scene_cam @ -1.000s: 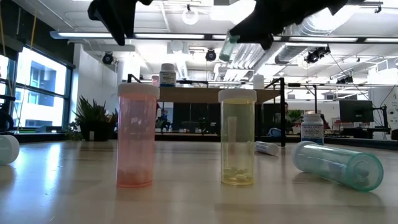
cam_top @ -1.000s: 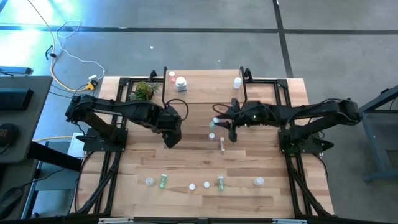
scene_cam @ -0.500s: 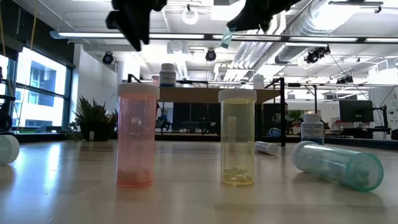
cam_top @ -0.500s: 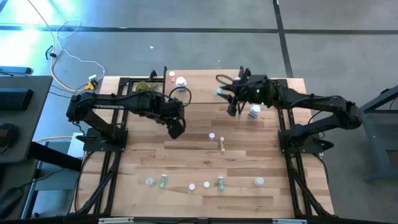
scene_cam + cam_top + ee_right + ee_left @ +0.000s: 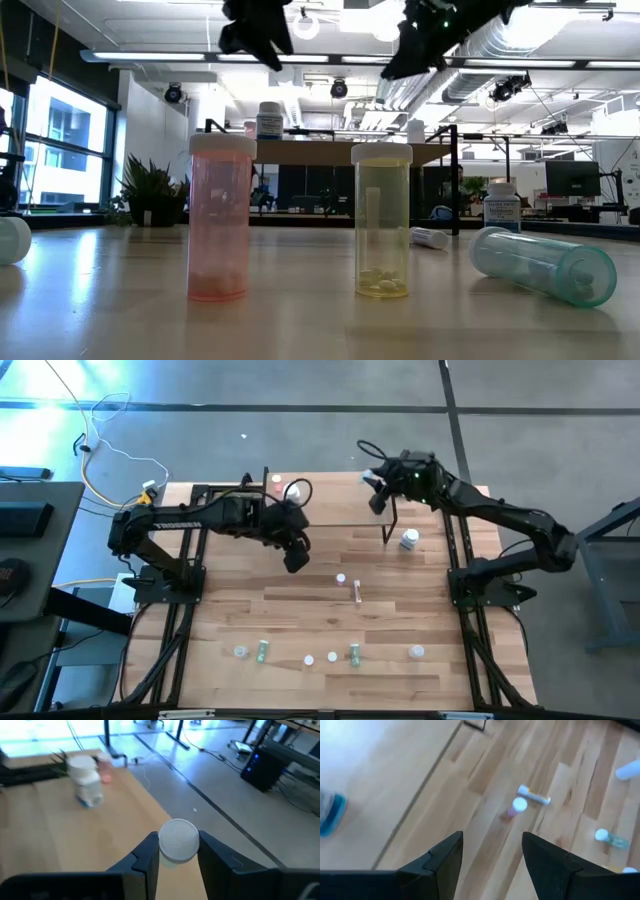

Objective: Pick and place medicine bottles onto shelf by color
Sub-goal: Put the top green pill bottle on the shelf

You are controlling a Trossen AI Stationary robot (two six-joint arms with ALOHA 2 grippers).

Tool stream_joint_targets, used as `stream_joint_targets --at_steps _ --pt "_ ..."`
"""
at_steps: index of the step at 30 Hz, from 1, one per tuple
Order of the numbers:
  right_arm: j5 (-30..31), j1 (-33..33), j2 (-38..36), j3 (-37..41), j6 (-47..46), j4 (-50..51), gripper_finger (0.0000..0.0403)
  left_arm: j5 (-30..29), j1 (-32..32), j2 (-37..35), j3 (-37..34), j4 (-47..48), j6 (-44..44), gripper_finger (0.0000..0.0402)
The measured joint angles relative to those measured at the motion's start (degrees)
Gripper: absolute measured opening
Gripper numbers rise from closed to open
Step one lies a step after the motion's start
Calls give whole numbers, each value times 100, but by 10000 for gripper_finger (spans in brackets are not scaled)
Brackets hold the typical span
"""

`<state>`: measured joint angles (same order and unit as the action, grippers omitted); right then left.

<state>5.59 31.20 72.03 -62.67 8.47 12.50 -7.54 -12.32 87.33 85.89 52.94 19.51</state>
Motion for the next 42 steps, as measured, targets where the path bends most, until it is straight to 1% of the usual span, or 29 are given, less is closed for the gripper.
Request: stream_joint_targets --at_steps 8,17,20,24,29,33,38,42 --pt "-5 547 348 0 103 2 99 -6 -178 0 0 -333 -505 195" --pt "-25 1010 612 0 102 97 99 -18 -308 0 0 -350 -984 195" --pt "-120 1128 614 -234 48 328 99 -16 -348 0 0 -350 -1050 195" --pt "-156 1206 648 -680 -53 716 99 -16 -420 0 0 -351 -1078 195" --pt "-207 1267 998 -1113 -199 1321 99 -15 -536 0 0 -348 -1131 195" --pt "-297 1260 1311 -1235 -199 1508 99 -15 -606 0 0 -346 -1286 195" --pt "-549 1225 1448 -1255 -194 1531 99 -21 -652 0 0 -339 -1299 195" --pt "-559 1228 1535 -1255 -119 1597 99 -23 -653 0 0 -331 -1416 195"
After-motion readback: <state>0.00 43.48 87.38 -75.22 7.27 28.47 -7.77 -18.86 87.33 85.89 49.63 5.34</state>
